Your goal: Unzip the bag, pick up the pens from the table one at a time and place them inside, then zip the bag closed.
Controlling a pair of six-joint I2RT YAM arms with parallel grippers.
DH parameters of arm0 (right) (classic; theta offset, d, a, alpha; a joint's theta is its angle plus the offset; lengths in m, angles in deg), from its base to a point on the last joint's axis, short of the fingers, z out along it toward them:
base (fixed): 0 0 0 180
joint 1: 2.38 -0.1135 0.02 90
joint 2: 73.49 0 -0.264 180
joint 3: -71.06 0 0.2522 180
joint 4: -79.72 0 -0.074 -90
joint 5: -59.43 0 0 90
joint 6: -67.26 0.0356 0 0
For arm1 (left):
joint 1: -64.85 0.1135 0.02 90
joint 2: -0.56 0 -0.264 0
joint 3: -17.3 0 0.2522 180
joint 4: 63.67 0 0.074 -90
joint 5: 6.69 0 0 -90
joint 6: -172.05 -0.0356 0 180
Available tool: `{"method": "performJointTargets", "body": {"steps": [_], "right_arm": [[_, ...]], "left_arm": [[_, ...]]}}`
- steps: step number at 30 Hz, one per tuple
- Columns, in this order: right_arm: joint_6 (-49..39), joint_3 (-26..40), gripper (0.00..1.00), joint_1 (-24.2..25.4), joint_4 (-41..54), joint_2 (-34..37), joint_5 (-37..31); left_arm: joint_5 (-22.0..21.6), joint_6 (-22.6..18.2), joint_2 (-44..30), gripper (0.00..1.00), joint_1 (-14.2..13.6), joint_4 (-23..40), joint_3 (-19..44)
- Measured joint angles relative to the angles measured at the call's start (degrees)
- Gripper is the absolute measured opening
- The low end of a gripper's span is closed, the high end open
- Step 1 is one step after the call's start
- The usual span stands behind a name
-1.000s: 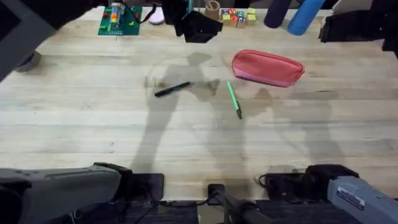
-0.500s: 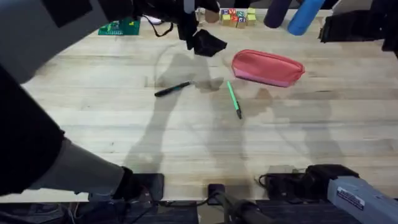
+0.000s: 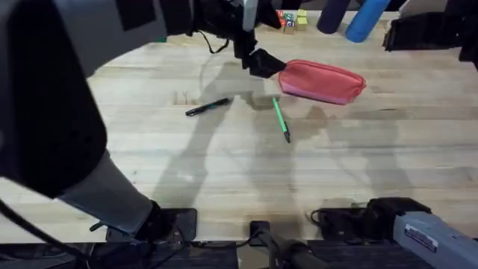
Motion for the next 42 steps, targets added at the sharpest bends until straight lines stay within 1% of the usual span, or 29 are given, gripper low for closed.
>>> {"method": "performJointTargets", "body": {"steps": [4, 9, 14, 21, 27, 33, 42], "right_arm": [[0.01, 0.0, 0.996, 0.0, 0.0, 0.0, 0.0], [0.01, 0.0, 0.996, 0.0, 0.0, 0.0, 0.0], [0.01, 0.0, 0.996, 0.0, 0.0, 0.0, 0.0], [0.0, 0.0, 0.996, 0.0, 0.0, 0.0, 0.0], [0.01, 0.0, 0.996, 0.0, 0.01, 0.0, 0.0], [0.01, 0.0, 0.996, 0.0, 0.02, 0.0, 0.0], [0.01, 0.0, 0.996, 0.0, 0.15, 0.0, 0.0]], "left_arm": [[0.01, 0.01, -1.78, 0.993, -1.39, -2.21, 0.0], [0.11, 0.35, -3.73, 0.993, -2.46, -4.08, 0.0], [1.25, 0.77, -6.4, 0.993, -2.73, -5.53, 0.0], [1.79, 2.04, -9.69, 0.992, -3.24, -7.17, 0.0], [2.52, 2.26, -10.45, 0.993, -4.39, -8.62, 0.0], [2.31, 2.26, -10.53, 0.992, -5.56, -9.59, 0.0], [2.31, 2.44, -14.16, 0.992, -5.68, -11.25, 0.07]]}}
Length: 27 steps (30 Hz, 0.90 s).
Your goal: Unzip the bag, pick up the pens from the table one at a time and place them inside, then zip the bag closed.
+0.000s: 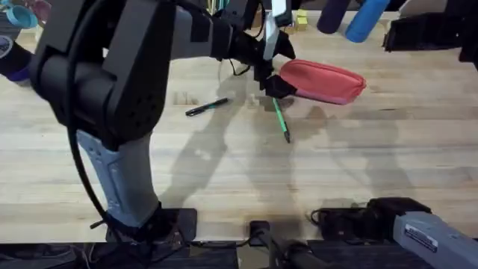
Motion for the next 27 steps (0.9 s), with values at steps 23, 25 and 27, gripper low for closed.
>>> {"method": "performJointTargets", "body": {"steps": [23, 25, 27], "right_arm": [[0.0, 0.0, 0.996, 0.0, 0.42, 0.0, 0.0], [0.0, 0.0, 0.996, 0.0, 0.42, 0.0, -0.02], [-0.03, 0.0, 0.995, 0.0, 0.48, 0.0, -0.02]], "left_arm": [[-1.01, 0.43, -0.32, 0.044, 0.04, -1.5, 0.04], [-1.05, 0.42, -0.32, 0.044, 0.04, -1.5, 0.04], [-1.05, 0.43, -0.32, 0.044, 0.04, -1.5, 0.04]]}}
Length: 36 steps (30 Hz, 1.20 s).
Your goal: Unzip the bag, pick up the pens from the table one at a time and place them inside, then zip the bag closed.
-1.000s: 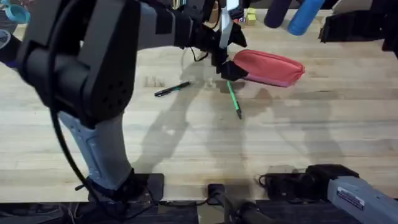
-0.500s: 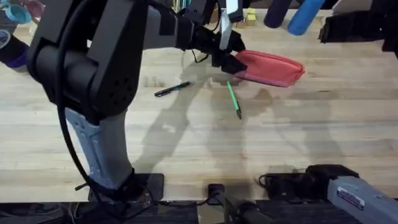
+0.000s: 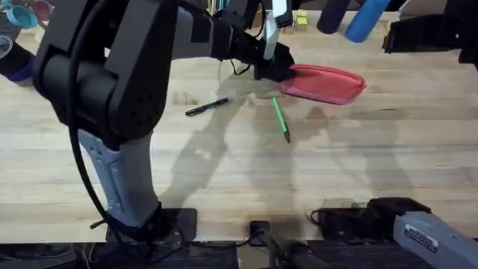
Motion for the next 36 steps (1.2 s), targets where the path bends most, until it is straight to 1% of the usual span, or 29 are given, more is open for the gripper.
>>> {"method": "performJointTargets", "body": {"steps": [6, 17, 36], "right_arm": [[-0.75, 0.0, 0.996, 0.87, 0.88, 0.0, 0.0], [-1.69, 0.0, 0.996, 7.24, 1.68, 0.0, 0.0], [-0.58, 0.0, 0.996, 7.32, 4.06, 0.0, 0.22]], "left_arm": [[0.0, -0.01, 0.0, 0.043, 0.0, 0.0, 0.0], [0.0, -0.01, 0.0, 0.043, 0.0, 0.0, 0.0], [0.0, -0.01, 0.0, 0.043, 0.0, 0.0, 0.0]]}}
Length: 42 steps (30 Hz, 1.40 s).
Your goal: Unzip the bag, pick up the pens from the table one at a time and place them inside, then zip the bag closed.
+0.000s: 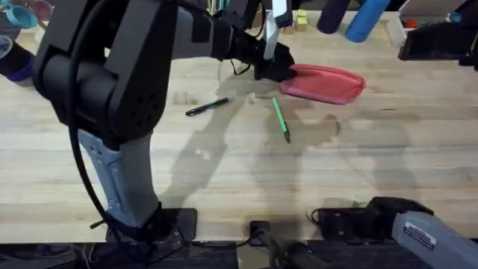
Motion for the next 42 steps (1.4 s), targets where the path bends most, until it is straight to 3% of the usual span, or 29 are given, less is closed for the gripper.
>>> {"method": "performJointTargets", "body": {"steps": [10, 32, 42], "right_arm": [[-0.87, -0.41, 0.996, 0.0, -0.8, 3.37, 0.0], [6.05, -21.42, 0.996, 0.0, -21.7, 3.72, 0.92], [7.3, -25.38, 0.995, 0.0, -26.36, 3.71, 0.92]], "left_arm": [[0.0, 0.0, 0.0, 0.043, 0.0, 0.0, 0.0], [0.0, 0.0, 0.0, 0.043, 0.0, 0.02, 0.0], [0.0, 0.0, 0.0, 0.043, 0.0, 0.0, 0.0]]}}
